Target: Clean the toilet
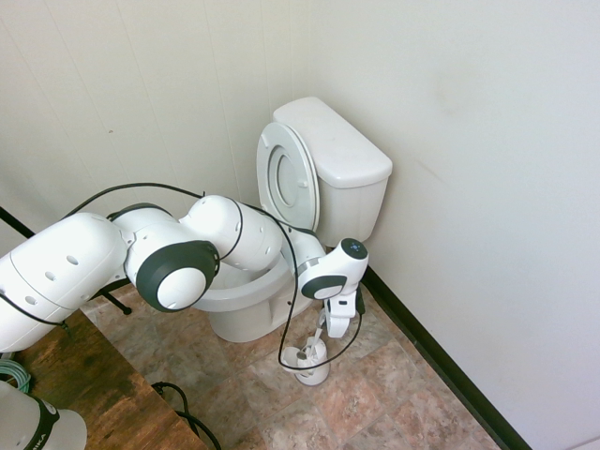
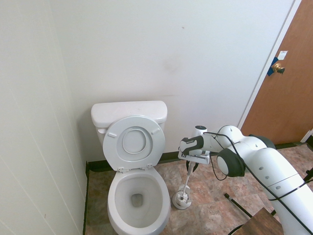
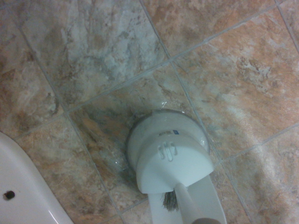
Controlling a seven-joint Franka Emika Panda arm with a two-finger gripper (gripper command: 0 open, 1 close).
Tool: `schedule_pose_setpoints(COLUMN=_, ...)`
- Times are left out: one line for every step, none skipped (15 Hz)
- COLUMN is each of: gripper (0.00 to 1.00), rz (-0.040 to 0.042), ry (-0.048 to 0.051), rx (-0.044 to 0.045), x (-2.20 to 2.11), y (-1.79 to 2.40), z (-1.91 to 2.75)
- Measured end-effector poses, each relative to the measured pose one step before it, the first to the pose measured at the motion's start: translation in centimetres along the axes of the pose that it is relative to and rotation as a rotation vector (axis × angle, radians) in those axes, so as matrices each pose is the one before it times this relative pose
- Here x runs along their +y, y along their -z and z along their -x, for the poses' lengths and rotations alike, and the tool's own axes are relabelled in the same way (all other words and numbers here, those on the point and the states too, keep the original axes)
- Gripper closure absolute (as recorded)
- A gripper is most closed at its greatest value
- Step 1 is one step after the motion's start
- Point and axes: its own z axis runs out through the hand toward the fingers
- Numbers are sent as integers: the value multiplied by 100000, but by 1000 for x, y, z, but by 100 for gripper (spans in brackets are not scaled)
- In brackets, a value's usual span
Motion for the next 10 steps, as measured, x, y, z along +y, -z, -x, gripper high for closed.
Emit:
schedule_pose_setpoints(gripper=0, rz=-12, ry=153, rx=297, x=-18, y=104, z=-71)
schedule_pose_setpoints(gripper=0, rz=-359, ry=-30, rx=398, x=-67, y=357, z=-167)
schedule_pose_setpoints(gripper=0, rz=-735, ry=-42, rx=662, x=-108, y=747, z=-333)
schedule_pose_setpoints(gripper=0, rz=-860, ry=86, rx=701, x=-50, y=1147, z=-427)
schedule_pose_setpoints(gripper=0, rz=-584, ry=194, rx=429, x=170, y=1287, z=-384)
schedule_pose_setpoints(gripper=0, rz=-765, ry=471, rx=309, x=341, y=1464, z=-304)
schedule_pose_setpoints(gripper=0, rz=-891, ry=573, rx=250, x=436, y=1432, z=-202)
schedule_pose_setpoints(gripper=0, rz=-1651, ry=386, rx=483, x=340, y=1539, z=-129)
schedule_pose_setpoints(gripper=0, rz=-2064, ry=495, rx=622, x=256, y=1630, z=14)
schedule_pose_setpoints(gripper=0, rz=-1789, ry=708, rx=421, x=312, y=1421, z=144)
